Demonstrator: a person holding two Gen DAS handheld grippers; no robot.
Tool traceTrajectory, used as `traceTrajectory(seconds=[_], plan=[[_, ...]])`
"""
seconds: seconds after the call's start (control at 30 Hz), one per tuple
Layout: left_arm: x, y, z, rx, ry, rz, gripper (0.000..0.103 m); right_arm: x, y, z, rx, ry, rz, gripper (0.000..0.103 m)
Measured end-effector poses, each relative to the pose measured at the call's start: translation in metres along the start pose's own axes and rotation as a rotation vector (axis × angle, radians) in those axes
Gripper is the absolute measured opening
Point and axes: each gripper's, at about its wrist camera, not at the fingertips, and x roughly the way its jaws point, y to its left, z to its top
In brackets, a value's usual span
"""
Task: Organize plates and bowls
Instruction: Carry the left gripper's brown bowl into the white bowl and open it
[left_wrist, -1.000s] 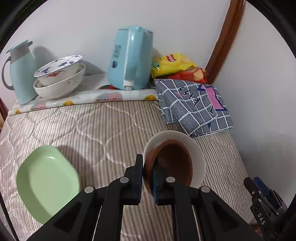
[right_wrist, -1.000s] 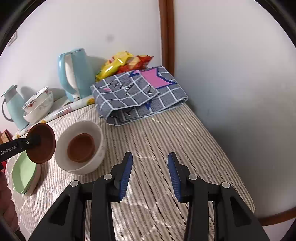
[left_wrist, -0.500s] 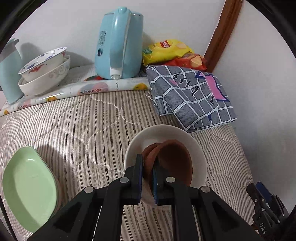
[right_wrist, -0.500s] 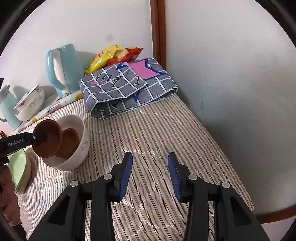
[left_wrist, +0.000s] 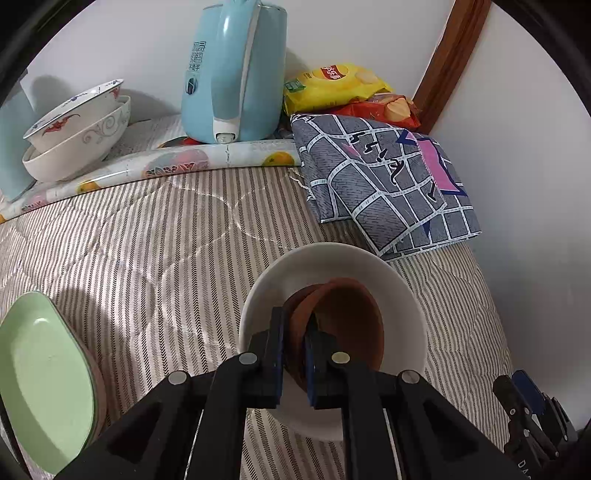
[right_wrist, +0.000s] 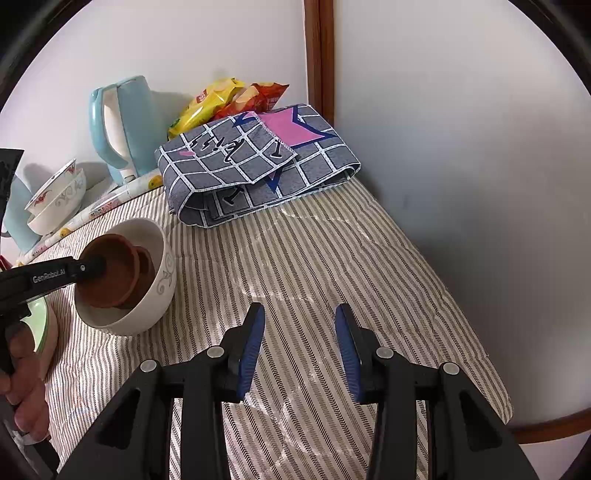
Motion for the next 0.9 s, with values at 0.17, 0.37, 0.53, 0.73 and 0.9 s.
traceTrajectory(seconds=[0.17, 0.37, 0.53, 0.73, 0.9], plan=[[0.004, 0.0, 0.001, 0.0, 0.008, -0.012, 0.009, 0.002, 0.0, 0.0, 0.0, 0.007, -0.003, 0.039], [0.009, 0.001, 0.001, -0.014, 0.016, -0.029, 0.01, 0.004, 0.001, -0.001, -0.004, 0.017, -0.005, 0.039], [0.01, 0.0, 0.003, -0.012, 0.014, -0.038, 0.01, 0.004, 0.003, -0.001, -0.007, 0.021, -0.008, 0.039], [0.011, 0.0, 0.003, 0.014, 0.011, -0.04, 0.01, 0.002, 0.005, 0.0, -0.015, 0.022, -0.01, 0.04], [0.009, -0.002, 0.002, 0.033, 0.027, -0.067, 0.018, 0.002, 0.01, -0.001, -0.029, 0.024, -0.007, 0.04]])
